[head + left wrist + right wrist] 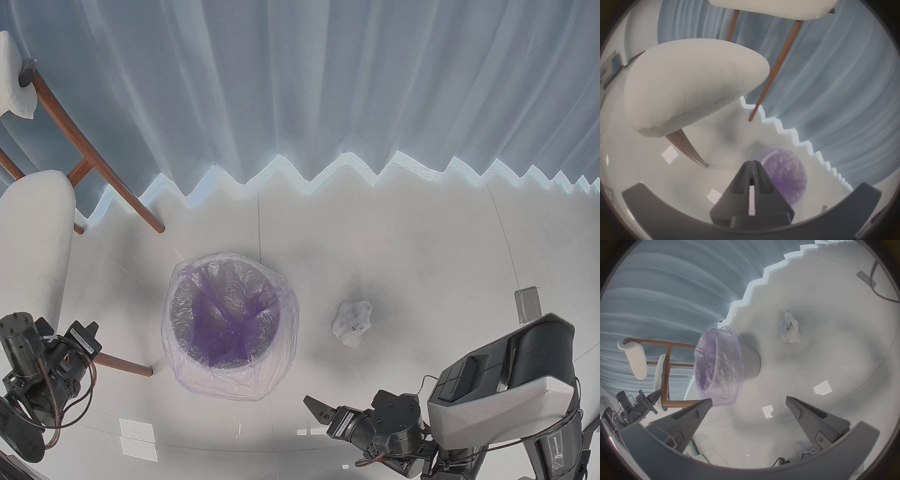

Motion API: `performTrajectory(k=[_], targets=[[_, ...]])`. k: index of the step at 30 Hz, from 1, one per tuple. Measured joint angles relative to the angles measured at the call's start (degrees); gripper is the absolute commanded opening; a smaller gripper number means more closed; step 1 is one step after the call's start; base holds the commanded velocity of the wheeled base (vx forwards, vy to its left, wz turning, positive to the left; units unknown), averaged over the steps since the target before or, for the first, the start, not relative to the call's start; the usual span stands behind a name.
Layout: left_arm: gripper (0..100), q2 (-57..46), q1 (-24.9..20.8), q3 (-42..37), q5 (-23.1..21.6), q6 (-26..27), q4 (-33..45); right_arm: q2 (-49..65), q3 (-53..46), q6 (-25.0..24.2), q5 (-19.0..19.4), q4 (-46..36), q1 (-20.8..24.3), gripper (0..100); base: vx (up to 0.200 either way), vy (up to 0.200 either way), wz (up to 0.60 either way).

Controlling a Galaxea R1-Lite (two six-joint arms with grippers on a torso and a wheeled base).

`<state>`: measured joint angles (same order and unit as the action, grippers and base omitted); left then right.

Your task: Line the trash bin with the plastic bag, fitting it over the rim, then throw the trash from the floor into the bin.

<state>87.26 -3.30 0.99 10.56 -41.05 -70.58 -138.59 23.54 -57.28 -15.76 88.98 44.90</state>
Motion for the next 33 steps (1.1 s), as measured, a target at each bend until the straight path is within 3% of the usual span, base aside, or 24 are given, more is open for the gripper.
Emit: performTrajectory(k=[6,10,15,17,18,26,33], targets=[[0,-11.90,10.13,-0.02,-21.53,6.84,14.88,2.95,-1.33,2.55,4.06,0.00,-1.74,100,0.000,0.000,0.00],[0,-19.54,17.85,0.68,-36.41,9.98,29.59,5.74,-3.40,4.79,6.24,-0.02,-3.23,100,0.000,0.000,0.00],[0,-26.51,23.14,2.40,-48.43,12.67,45.46,11.17,-7.45,7.50,8.46,-0.52,-5.60,100,0.000,0.000,0.00],[0,-28.31,23.72,2.95,-50.82,13.39,48.84,14.03,-9.26,8.70,9.09,-1.67,-6.69,100,0.000,0.000,0.00],[100,-28.88,23.83,3.17,-51.42,13.63,49.87,15.31,-9.98,9.30,9.31,-2.18,-7.22,100,0.000,0.000,0.00],[100,-24.61,23.77,3.58,-52.68,14.31,50.58,22.55,-12.41,13.69,10.15,-5.14,-11.28,100,0.000,0.000,0.00],[100,-11.98,23.75,1.90,-52.96,14.31,36.23,24.10,-12.25,16.07,10.29,-6.10,-12.82,100,0.000,0.000,0.00]])
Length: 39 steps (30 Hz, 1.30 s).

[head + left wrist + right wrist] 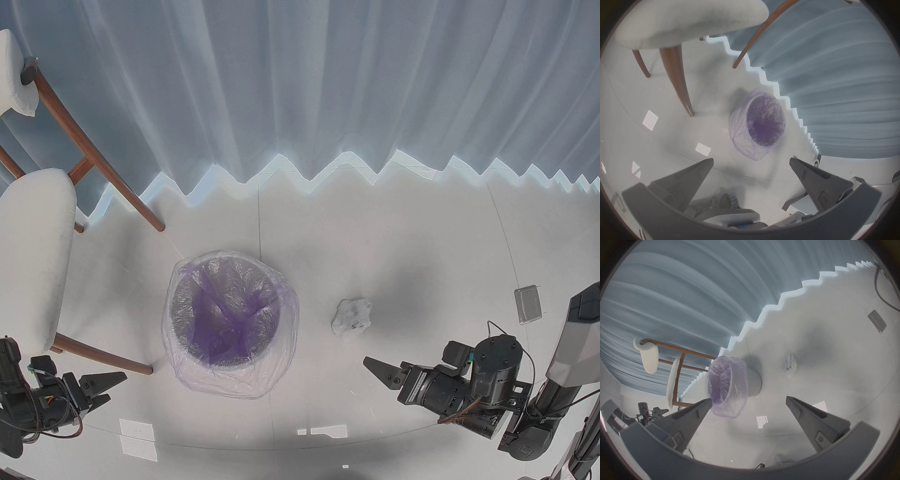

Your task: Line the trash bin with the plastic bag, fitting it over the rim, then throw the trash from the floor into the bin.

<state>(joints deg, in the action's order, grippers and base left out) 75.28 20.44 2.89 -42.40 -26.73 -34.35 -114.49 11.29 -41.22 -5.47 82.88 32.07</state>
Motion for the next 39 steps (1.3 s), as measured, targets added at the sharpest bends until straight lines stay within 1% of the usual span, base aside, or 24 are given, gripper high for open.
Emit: performTrajectory(k=[1,4,6,7,10,13,15,17,18,20,23,25,28,33,35,37,39], targets=[[100,1.12,-0.16,-0.22,0.00,-0.02,-1.28,0.00,0.06,0.09,0.00,-0.04,-0.02,100,0.000,0.000,0.00],[100,7.41,-1.35,-1.11,-0.07,0.00,-9.61,-0.22,0.39,0.46,0.01,-0.11,-0.24,100,0.000,0.000,0.00],[100,10.69,-2.76,-1.46,-0.07,-0.02,-13.85,-0.41,0.59,0.66,0.01,-0.17,-0.24,100,0.000,0.000,0.00],[100,12.64,-4.19,-1.60,-0.07,0.00,-15.92,-0.59,0.74,0.79,0.01,-0.17,-0.29,100,0.000,0.000,0.00],[100,16.12,-8.73,-1.77,0.37,0.00,-18.85,-0.91,0.84,0.99,0.04,-0.23,-0.30,100,0.000,0.000,0.00],[100,20.25,-14.30,-1.85,2.11,-0.02,-21.65,-1.33,0.91,1.12,0.04,-0.26,-0.33,100,0.000,0.000,0.00],[100,22.95,-16.40,-1.88,2.94,-0.02,-24.10,-1.55,0.94,1.17,0.01,-0.26,-0.35,100,0.000,0.000,0.00],[100,26.19,-17.64,-1.85,4.22,-0.22,-28.68,-1.74,0.94,1.21,0.01,-0.26,-0.35,100,0.000,0.000,0.00],[100,27.53,-17.92,-1.85,5.27,-0.50,-31.37,-1.82,0.94,1.23,0.01,-0.26,-0.35,100,0.000,0.000,0.00],[100,30.32,-18.54,-1.85,8.79,-1.80,-37.77,-1.96,0.91,1.28,0.01,-0.26,-0.38,100,0.000,0.000,0.00],[100,34.01,-20.00,-1.85,17.25,-5.72,-44.82,-2.24,0.89,1.32,0.04,-0.26,-0.38,100,0.000,0.000,0.00],[100,35.45,-21.52,-1.88,21.38,-9.28,-46.53,-2.43,0.94,1.34,0.01,-0.26,-0.38,100,0.000,0.000,0.00],[100,35.58,-23.91,-1.88,24.97,-13.96,-46.52,-2.67,1.00,1.39,0.01,-0.23,-0.40,100,0.000,0.000,0.00],[100,30.26,-27.79,-1.90,33.01,-20.50,-39.81,-3.25,1.33,1.45,0.01,-0.01,-0.46,100,0.000,0.000,0.00],[100,27.76,-28.87,-1.93,35.65,-22.13,-38.12,-3.51,1.38,1.48,0.01,0.07,-0.52,100,0.000,0.000,0.00],[100,25.82,-29.54,-1.93,36.72,-22.61,-37.90,-3.67,1.38,1.48,0.01,0.10,-0.57,100,0.000,0.000,0.00],[100,24.67,-29.95,-1.90,36.90,-22.66,-39.94,-3.78,1.35,1.50,0.01,0.16,-0.63,100,0.000,0.000,0.00]])
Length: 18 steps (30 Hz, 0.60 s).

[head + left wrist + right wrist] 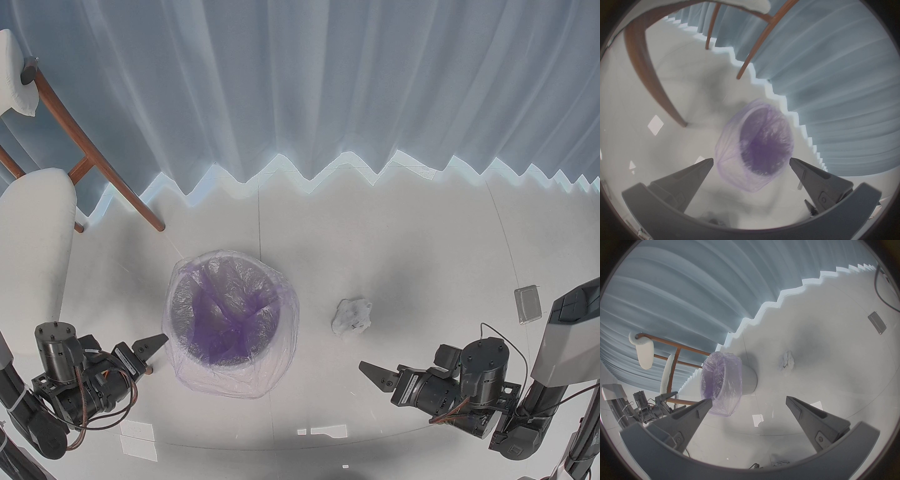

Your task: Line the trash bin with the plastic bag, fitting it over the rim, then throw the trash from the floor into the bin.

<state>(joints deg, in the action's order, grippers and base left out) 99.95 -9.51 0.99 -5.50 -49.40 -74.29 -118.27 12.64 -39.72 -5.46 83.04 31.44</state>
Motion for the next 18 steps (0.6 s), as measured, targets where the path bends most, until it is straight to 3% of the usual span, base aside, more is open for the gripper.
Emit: performTrajectory(k=[6,10,14,18], targets=[[100,3.05,0.26,0.02,-0.09,2.07,-7.19,-0.26,-0.18,0.33,0.00,0.02,-0.16,100,0.000,0.000,0.00],[100,8.05,1.22,0.35,-2.84,4.29,-10.31,-0.41,-0.13,0.74,0.00,0.05,-0.24,100,0.000,0.000,0.00],[100,11.22,4.25,0.69,-12.37,8.20,-11.33,-0.41,-0.02,1.32,0.00,0.11,-0.24,100,0.000,0.000,0.00],[100,12.64,8.19,0.30,-22.77,15.54,-11.72,-0.16,0.41,1.90,0.00,0.30,-0.24,100,0.000,0.000,0.00]])
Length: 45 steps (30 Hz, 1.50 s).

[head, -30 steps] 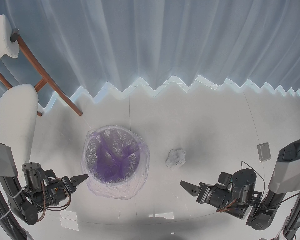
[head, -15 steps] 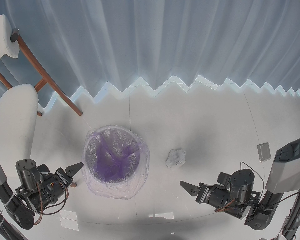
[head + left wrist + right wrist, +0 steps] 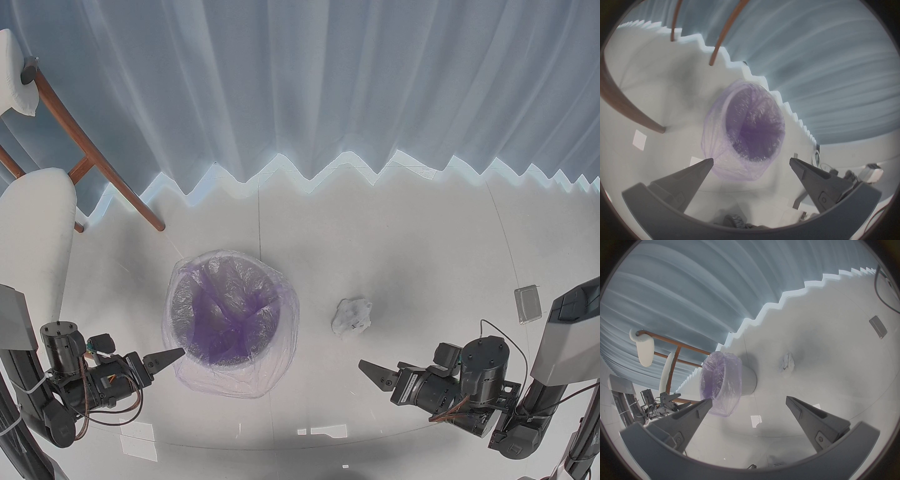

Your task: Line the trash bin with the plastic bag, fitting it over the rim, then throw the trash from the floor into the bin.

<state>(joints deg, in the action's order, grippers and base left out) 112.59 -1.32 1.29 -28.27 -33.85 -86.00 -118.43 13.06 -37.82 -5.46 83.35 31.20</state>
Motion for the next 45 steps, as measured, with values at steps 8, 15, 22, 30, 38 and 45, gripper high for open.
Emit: performTrajectory(k=[8,15,22,30,38,45], targets=[[100,1.41,7.75,0.28,-5.85,5.74,-0.38,1.04,3.21,-0.91,-0.01,2.84,0.33,100,0.000,0.000,0.00],[100,1.08,9.25,0.66,-4.24,8.73,-0.35,1.07,4.83,-4.36,-0.12,5.56,0.61,100,0.000,0.000,0.00],[100,0.04,4.82,0.71,3.72,4.08,-0.29,1.06,4.85,-5.89,-0.33,5.63,0.63,100,-0.143,-0.086,0.00],[100,0.37,4.58,0.82,3.73,3.72,-0.27,0.84,5.02,-5.92,-0.37,5.66,1.60,100,-0.200,-0.200,0.00],[100,1.08,8.39,2.43,3.91,6.40,-0.24,-0.98,5.74,-5.84,-1.45,5.55,4.38,100,-0.050,-0.050,0.00],[100,2.16,13.82,5.81,3.64,6.13,-0.35,-3.32,9.44,-5.45,-1.67,5.63,5.18,100,0.000,0.000,0.00]])
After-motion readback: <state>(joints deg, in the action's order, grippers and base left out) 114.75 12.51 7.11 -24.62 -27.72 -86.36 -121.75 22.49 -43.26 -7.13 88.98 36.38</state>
